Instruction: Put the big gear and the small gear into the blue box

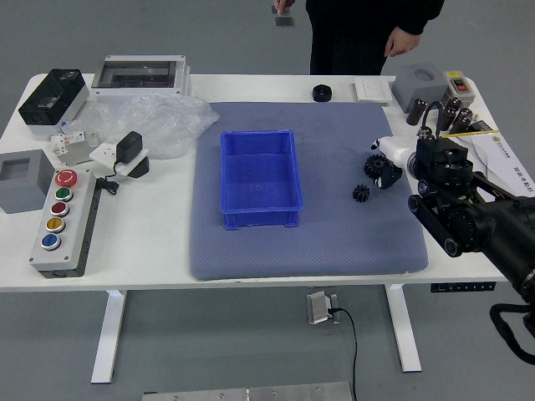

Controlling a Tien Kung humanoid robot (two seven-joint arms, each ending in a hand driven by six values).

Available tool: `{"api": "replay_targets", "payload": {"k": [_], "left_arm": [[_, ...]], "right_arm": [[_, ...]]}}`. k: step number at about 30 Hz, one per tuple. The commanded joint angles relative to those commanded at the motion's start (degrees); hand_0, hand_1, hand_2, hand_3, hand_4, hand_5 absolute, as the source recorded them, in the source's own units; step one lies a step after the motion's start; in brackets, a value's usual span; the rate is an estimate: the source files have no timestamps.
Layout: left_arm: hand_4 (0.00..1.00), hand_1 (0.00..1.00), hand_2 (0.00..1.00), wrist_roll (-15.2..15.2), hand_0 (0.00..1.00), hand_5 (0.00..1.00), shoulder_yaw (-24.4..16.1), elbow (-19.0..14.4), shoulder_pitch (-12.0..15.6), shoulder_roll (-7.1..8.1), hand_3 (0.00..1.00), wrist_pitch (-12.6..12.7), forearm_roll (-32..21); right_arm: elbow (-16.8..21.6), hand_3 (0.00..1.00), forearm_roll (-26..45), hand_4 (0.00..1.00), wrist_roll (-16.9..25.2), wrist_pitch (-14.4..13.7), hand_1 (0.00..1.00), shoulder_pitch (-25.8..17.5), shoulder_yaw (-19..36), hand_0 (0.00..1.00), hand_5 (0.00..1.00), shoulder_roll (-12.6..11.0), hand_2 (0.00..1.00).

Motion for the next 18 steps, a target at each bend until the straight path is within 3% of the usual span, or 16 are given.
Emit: {"api": "replay_targets", "payload": {"k": [3, 4, 9, 10, 15, 16, 18], "left_arm": [[0.670, 0.793, 0.783, 0.0, 0.831, 0.361, 0.0, 0.0, 0.0, -0.03, 0.763, 0.0, 0.0], [0.670, 0.793, 0.783, 0.0, 0.831, 0.361, 0.0, 0.0, 0.0, -0.05, 0.765, 0.0, 0.0], [0.670, 0.793, 0.783, 0.0, 0.831, 0.361, 0.1, 0.0, -0.1, -0.12, 0.765, 0.0, -0.1], [0.671, 0.793, 0.783, 0.0, 0.831, 0.361, 0.1, 0.0, -0.1, -0.13, 0.764, 0.0, -0.1], [0.671, 0.793, 0.783, 0.0, 0.831, 0.361, 0.1, 0.0, 0.0, -0.13, 0.764, 0.0, 0.0], [0.671, 0.793, 0.783, 0.0, 0.831, 0.362, 0.1, 0.0, 0.0, -0.13, 0.764, 0.0, 0.0], [0.671, 0.793, 0.783, 0.0, 0.831, 0.362, 0.0, 0.0, 0.0, -0.13, 0.764, 0.0, 0.1]], "right_arm": [[-0.5, 0.873, -0.2, 0.718, 0.0, -0.3, 0.743, 0.2, 0.0, 0.847, 0.238, 0.4, 0.827], [-0.6, 0.809, -0.3, 0.709, 0.0, -0.4, 0.701, 0.2, 0.0, 0.790, 0.246, 0.5, 0.777], [-1.1, 0.809, -0.7, 0.709, -0.1, -1.0, 0.701, 0.4, -0.1, 0.790, 0.246, 0.9, 0.777], [-1.2, 0.716, -0.8, 0.693, -0.1, -1.2, 0.654, 0.4, -0.1, 0.718, 0.261, 1.0, 0.707], [-1.5, 0.716, -0.9, 0.693, -0.3, -1.7, 0.654, 0.3, -0.2, 0.718, 0.261, 1.2, 0.707], [-1.6, 0.675, -0.9, 0.670, -0.3, -1.7, 0.599, 0.2, -0.2, 0.660, 0.270, 1.2, 0.666], [-1.7, 0.675, -1.0, 0.670, -0.4, -1.8, 0.599, 0.2, -0.3, 0.660, 0.270, 1.2, 0.666]]}}
